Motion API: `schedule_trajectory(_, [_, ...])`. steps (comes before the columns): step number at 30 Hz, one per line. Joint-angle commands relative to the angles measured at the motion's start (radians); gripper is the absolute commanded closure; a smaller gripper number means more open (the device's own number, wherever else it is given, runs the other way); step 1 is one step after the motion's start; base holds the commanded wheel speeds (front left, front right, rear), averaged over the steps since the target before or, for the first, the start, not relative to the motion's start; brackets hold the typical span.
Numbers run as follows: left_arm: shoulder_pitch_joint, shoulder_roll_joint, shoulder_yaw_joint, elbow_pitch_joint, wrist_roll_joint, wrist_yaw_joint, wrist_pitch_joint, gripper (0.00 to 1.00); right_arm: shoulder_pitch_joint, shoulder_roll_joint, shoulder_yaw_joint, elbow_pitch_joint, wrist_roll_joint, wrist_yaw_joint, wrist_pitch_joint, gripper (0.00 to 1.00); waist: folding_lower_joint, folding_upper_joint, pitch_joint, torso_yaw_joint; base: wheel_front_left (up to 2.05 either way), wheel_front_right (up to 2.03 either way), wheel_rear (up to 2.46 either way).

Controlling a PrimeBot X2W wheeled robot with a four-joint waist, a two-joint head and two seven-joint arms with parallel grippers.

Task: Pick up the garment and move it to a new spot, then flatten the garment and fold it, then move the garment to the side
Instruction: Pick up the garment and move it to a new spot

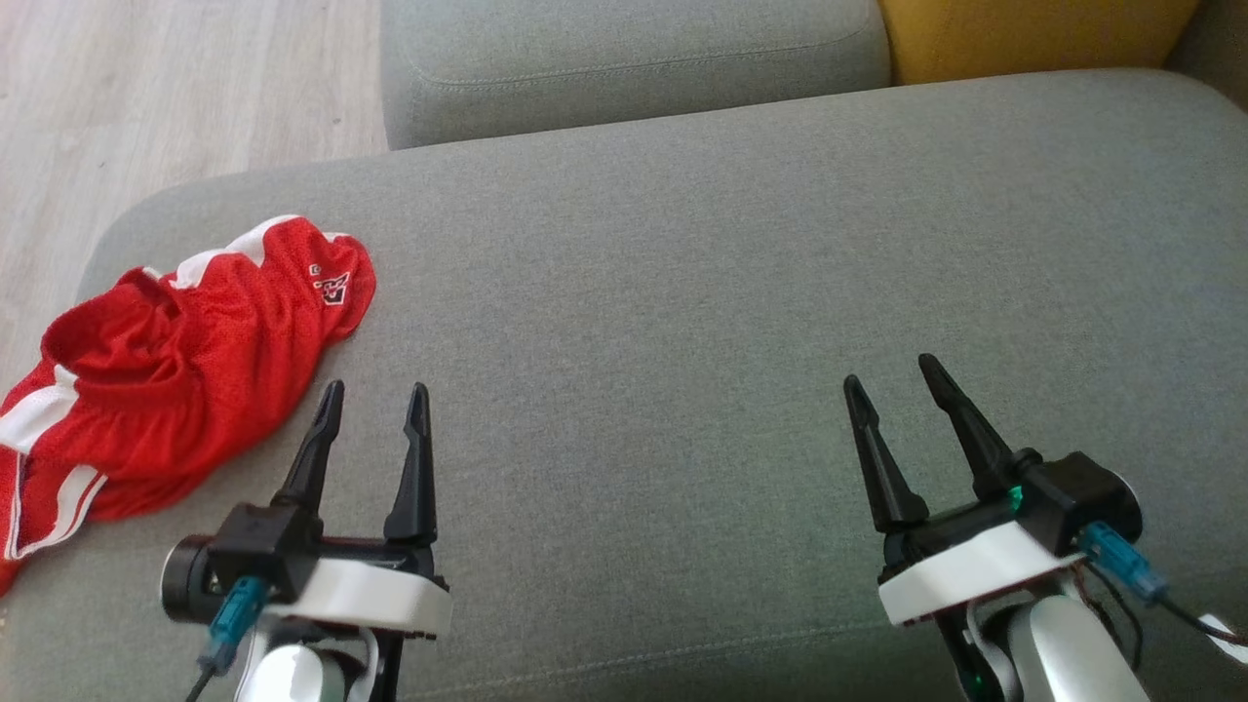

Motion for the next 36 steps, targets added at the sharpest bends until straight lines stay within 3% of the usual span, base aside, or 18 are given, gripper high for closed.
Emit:
schedule_trajectory(1, [-0.034, 0.011, 0.032, -0.029, 0.007, -0.001, -0.012, 0.0, -0.052, -0.01, 0.02, -0.029, -0.007, 0.0, -0.009, 0.0, 0.0, 0.0, 0.0, 0.001, 0.0, 0.0, 0.0])
schedule_trajectory(10, [-0.037, 0.011, 0.037, -0.017, 0.007, -0.003, -0.012, 0.0, -0.048, -0.01, 0.007, -0.028, -0.006, 0.0, -0.009, 0.0, 0.0, 0.0, 0.001, 0.015, 0.0, 0.0, 0.0])
schedule_trajectory(17, [-0.036, 0.011, 0.022, -0.01, 0.001, 0.007, -0.012, 0.0, -0.033, -0.01, 0.005, -0.031, -0.015, 0.0, -0.009, 0.0, 0.0, 0.0, -0.001, 0.083, 0.0, 0.0, 0.0])
schedule_trajectory(36, [-0.011, 0.011, 0.019, -0.027, 0.004, 0.035, -0.012, 0.0, 0.018, -0.01, 0.023, -0.039, -0.05, 0.0, -0.009, 0.0, 0.0, 0.0, -0.004, 0.429, 0.0, 0.0, 0.0])
